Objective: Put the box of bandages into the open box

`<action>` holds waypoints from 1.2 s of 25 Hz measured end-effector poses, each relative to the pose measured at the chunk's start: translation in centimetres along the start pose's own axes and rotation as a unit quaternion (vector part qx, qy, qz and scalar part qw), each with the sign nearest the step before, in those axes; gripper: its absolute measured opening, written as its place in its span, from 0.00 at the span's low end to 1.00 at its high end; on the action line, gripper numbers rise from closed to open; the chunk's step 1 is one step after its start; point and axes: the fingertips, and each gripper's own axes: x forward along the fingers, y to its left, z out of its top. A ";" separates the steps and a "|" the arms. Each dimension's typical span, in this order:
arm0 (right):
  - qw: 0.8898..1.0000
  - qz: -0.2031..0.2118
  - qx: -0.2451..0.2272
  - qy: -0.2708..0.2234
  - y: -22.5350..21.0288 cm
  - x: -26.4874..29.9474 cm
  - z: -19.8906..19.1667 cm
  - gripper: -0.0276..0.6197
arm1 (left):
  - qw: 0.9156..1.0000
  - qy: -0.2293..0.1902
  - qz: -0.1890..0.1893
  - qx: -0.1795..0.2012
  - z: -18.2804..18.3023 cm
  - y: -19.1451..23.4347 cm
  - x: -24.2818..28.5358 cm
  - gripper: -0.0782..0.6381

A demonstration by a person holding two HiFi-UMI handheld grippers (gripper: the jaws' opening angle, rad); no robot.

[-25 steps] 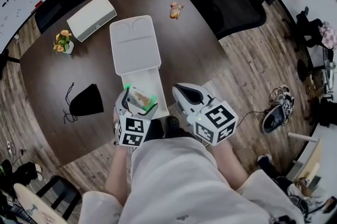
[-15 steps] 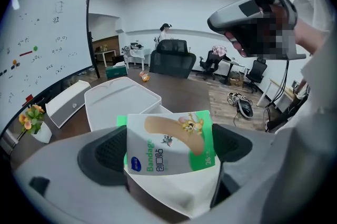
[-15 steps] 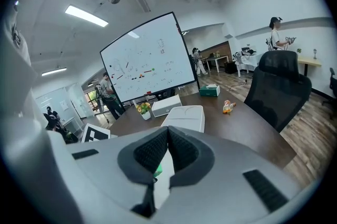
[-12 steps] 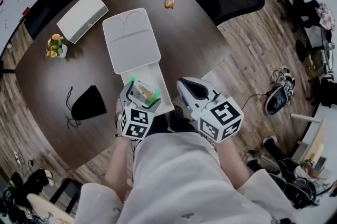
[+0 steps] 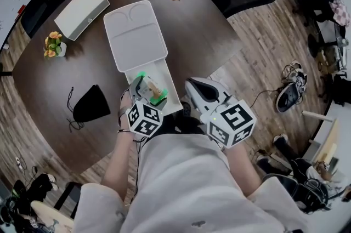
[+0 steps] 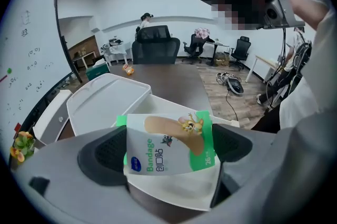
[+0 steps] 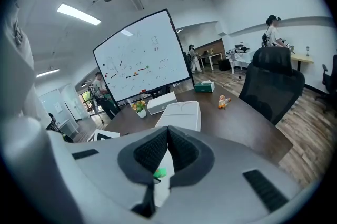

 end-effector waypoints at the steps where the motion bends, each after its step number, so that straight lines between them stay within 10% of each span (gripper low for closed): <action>1: 1.000 -0.003 0.000 0.001 -0.2 -0.1 -0.1 0.05 | 1.000 0.003 -0.003 0.006 0.0 -0.1 0.2 0.80; 19: 0.999 -0.019 0.023 0.019 -0.5 -0.8 -2.1 0.05 | 0.987 0.095 -0.012 0.129 -2.8 -1.1 3.3 0.80; 30: 0.998 -0.042 0.039 0.029 -1.5 -1.6 -3.0 0.05 | 0.982 0.131 -0.041 0.129 -3.1 -1.8 4.7 0.80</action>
